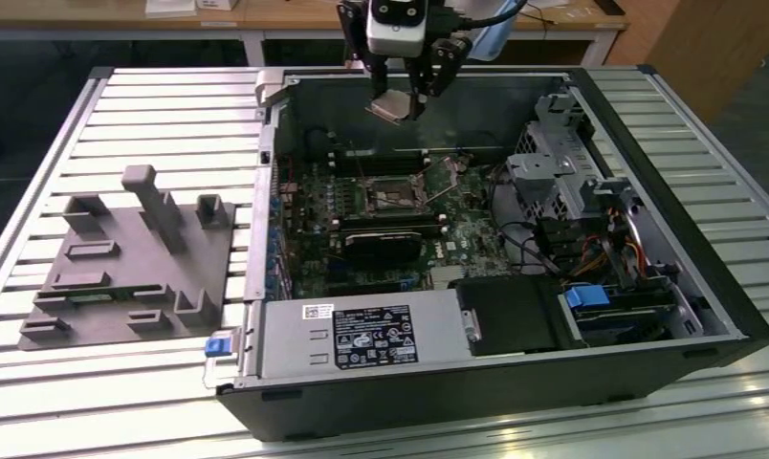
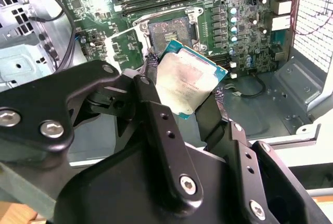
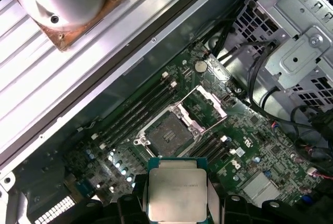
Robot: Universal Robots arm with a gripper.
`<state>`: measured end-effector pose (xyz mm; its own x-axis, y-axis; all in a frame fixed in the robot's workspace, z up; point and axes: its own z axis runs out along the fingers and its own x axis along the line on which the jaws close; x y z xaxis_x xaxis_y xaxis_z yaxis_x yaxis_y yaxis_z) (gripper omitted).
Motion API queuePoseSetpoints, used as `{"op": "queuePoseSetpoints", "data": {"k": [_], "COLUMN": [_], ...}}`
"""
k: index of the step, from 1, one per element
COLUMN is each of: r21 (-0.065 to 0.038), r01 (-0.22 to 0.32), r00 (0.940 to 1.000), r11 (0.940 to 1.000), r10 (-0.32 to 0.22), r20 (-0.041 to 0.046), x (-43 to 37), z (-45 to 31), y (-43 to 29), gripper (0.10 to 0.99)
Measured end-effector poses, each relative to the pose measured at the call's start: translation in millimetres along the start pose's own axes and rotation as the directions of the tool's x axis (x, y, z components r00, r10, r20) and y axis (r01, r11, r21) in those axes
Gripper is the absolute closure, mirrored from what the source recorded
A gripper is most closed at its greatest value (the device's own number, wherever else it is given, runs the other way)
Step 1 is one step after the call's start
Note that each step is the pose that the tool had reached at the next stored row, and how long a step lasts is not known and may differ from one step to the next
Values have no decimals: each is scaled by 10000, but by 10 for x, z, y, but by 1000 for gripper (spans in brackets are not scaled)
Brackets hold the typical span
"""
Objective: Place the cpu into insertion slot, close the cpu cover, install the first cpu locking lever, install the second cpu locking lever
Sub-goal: 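Place the cpu into insertion slot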
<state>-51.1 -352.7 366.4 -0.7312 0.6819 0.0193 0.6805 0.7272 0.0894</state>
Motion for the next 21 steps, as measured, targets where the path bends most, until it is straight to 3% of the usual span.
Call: {"op": "queuePoseSetpoints", "data": {"k": [8, 15, 21], "r21": [-15, -51, -46], "r01": [-725, -1853, -2288], "r00": [9973, 9825, 9732], "r11": [9974, 9827, 9735], "r10": [725, 1853, 2288], "r20": [65, 164, 222], "x": [23, 23, 20], "z": [23, 39, 59], "y": [-20, -22, -21], "gripper": [545, 545, 545]}}
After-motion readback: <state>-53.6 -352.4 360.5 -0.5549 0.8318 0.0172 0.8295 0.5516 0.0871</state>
